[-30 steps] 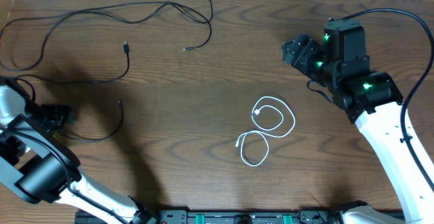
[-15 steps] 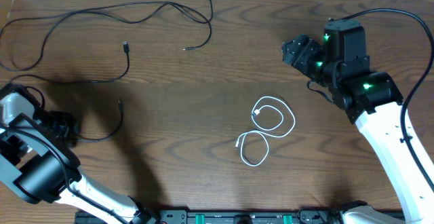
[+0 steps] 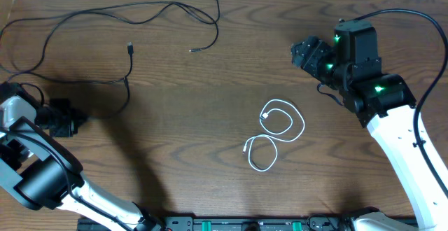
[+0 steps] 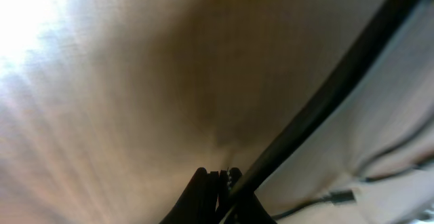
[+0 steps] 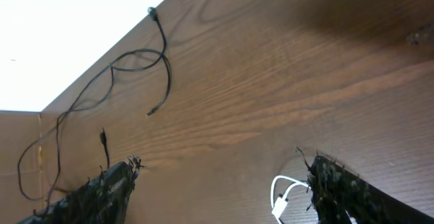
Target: Untangle cables
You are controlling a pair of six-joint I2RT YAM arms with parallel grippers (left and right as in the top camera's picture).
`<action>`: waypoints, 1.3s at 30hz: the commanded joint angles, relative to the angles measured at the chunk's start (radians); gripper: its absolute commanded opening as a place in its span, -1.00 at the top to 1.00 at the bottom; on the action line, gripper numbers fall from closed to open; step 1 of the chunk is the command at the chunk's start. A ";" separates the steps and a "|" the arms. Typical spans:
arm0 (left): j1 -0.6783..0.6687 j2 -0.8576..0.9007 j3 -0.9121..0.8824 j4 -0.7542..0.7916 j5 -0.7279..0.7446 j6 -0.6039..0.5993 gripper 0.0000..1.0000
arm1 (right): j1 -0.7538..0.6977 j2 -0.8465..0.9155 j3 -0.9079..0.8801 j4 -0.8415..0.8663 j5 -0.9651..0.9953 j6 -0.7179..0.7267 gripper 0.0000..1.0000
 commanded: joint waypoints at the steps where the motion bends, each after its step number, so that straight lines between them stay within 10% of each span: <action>1: 0.005 0.004 -0.003 0.038 0.090 -0.061 0.84 | -0.004 0.003 0.003 -0.007 0.008 -0.015 -0.60; 9: 0.005 0.002 0.001 0.030 0.086 0.092 -0.42 | -0.004 0.003 0.003 -0.006 0.008 -0.014 -0.61; 24: -0.044 -0.359 0.043 -0.054 -0.281 0.116 -0.53 | -0.004 0.003 0.003 -0.007 0.008 -0.015 -0.65; 33: -0.264 -0.377 0.035 0.168 -0.347 0.116 0.85 | -0.004 0.003 0.003 -0.007 0.008 -0.014 -0.65; 39: -0.377 -0.224 0.035 0.323 -0.445 0.116 0.85 | -0.004 0.003 0.003 -0.007 -0.011 -0.014 -0.64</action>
